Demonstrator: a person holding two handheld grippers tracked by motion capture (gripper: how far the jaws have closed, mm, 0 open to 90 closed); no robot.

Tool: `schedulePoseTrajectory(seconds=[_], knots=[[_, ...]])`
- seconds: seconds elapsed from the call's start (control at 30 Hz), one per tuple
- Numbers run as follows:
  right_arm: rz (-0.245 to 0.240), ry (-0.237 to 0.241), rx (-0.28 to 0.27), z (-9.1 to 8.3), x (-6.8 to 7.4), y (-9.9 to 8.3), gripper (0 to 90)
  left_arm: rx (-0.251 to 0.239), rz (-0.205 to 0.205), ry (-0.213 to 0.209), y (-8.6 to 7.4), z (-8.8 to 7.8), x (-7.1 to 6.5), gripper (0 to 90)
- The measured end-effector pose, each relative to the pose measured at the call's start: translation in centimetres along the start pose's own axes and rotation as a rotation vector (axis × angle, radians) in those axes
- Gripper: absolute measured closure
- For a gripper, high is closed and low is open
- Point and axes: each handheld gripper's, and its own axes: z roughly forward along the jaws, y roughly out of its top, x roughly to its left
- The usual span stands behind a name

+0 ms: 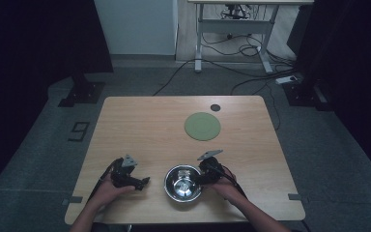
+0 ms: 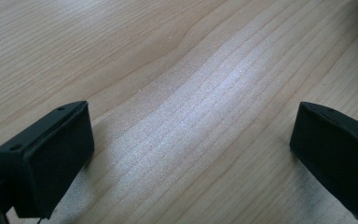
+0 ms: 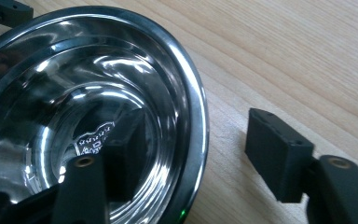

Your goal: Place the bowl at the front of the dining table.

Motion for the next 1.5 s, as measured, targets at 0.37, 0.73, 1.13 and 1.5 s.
schedulePoseTrajectory(seconds=[0.37, 0.73, 1.13, 1.5], knots=[[0.002, -0.009, 0.027, 0.6, 0.2, -0.2, 53.6, 0.000, 0.000, 0.000, 0.0, 0.0, 0.0, 0.0], [0.042, 0.069, 0.029, 0.5, -0.1, 0.0, 76.2, 0.000, 0.000, 0.000, 0.0, 0.0, 0.0, 0.0], [0.131, 0.135, -0.004, 0.0, -0.9, 0.0, 86.5, 0.000, 0.000, 0.000, 0.0, 0.0, 0.0, 0.0], [0.164, 0.158, -0.031, -0.6, -1.4, 0.1, 86.4, 0.000, 0.000, 0.000, 0.0, 0.0, 0.0, 0.0]])
